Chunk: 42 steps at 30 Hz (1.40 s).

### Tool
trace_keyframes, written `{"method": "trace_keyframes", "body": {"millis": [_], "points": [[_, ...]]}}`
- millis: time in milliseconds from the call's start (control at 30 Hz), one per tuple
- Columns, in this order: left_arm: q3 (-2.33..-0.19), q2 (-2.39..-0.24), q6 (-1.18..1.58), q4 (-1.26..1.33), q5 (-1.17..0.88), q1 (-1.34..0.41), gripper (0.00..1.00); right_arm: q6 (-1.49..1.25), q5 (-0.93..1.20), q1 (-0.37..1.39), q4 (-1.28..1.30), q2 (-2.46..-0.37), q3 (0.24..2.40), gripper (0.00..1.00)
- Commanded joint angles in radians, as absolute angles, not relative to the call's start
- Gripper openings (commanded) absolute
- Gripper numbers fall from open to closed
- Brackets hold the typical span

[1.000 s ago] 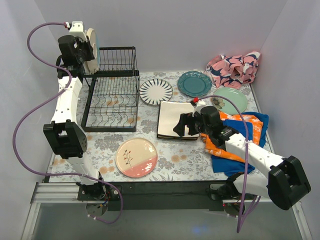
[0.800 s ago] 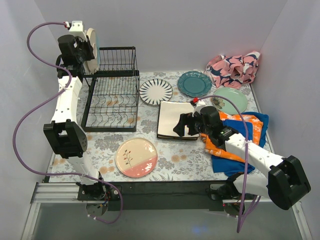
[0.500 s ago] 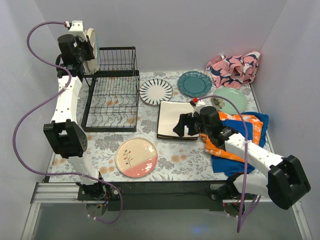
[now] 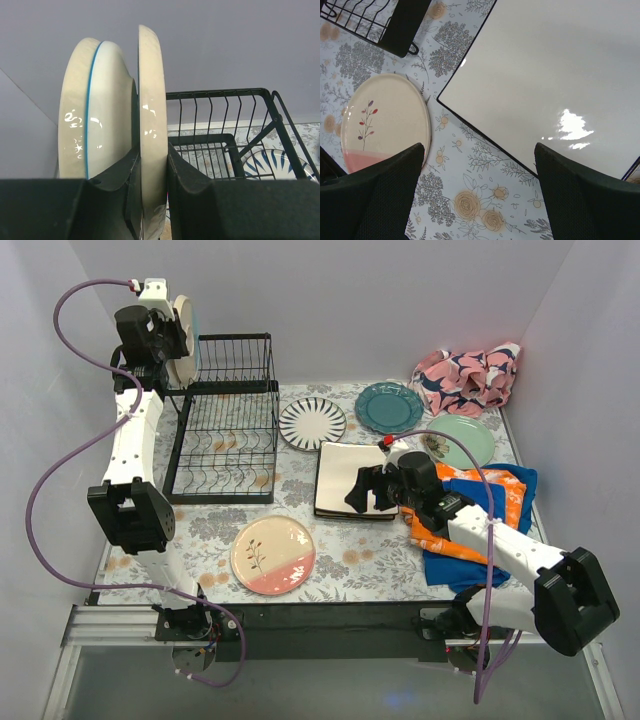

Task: Unload the plates from the dish rack
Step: Unload the plate from the dish rack.

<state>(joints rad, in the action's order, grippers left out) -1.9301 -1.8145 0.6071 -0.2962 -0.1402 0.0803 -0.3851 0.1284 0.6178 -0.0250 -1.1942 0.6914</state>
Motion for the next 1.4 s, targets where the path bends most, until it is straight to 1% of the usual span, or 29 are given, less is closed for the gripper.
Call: {"method": "trace_keyframes", "body": {"millis": [0, 1033, 1200, 1367], "points": [[-2.026, -1.77, 0.577, -0.169, -0.178, 0.046, 0.0, -0.367, 0.107, 0.624, -0.045, -1.206, 0.736, 0.96], [-2.091, -1.773, 0.615, -0.192, -0.222, 0.084, 0.0, -0.357, 0.064, 0.644, -0.029, -1.21, 0.746, 0.96], [-2.056, -1.758, 0.603, -0.17, -0.199, 0.083, 0.0, -0.354, 0.057, 0.643, -0.026, -1.207, 0.749, 0.96], [-2.014, -1.733, 0.597, -0.135, -0.234, 0.083, 0.0, -0.356, 0.061, 0.646, -0.026, -1.21, 0.75, 0.96]]}}
